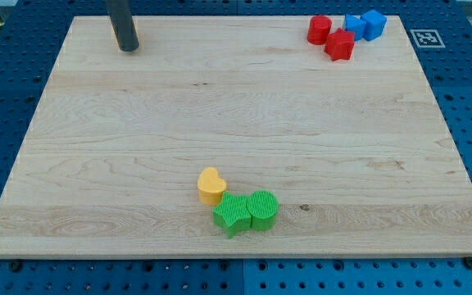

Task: Place the yellow heart horizontal to the red blocks

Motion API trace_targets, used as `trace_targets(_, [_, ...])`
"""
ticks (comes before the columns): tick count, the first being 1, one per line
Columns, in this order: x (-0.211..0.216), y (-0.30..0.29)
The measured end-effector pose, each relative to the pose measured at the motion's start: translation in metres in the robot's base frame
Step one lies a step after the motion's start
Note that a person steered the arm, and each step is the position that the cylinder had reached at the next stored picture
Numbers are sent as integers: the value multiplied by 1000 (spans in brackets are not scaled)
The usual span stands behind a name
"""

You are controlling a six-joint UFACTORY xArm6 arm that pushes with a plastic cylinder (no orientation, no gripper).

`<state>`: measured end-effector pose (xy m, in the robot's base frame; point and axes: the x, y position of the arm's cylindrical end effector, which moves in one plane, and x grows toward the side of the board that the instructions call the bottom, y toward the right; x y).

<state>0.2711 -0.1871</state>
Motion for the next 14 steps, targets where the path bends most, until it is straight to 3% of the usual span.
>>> trace_targets(1, [10,3])
trace_targets(3, [129,172])
trace_targets(5, [253,300])
trace_targets(6, [282,297])
trace_targets(12, [282,94])
trace_targets(14, [296,75])
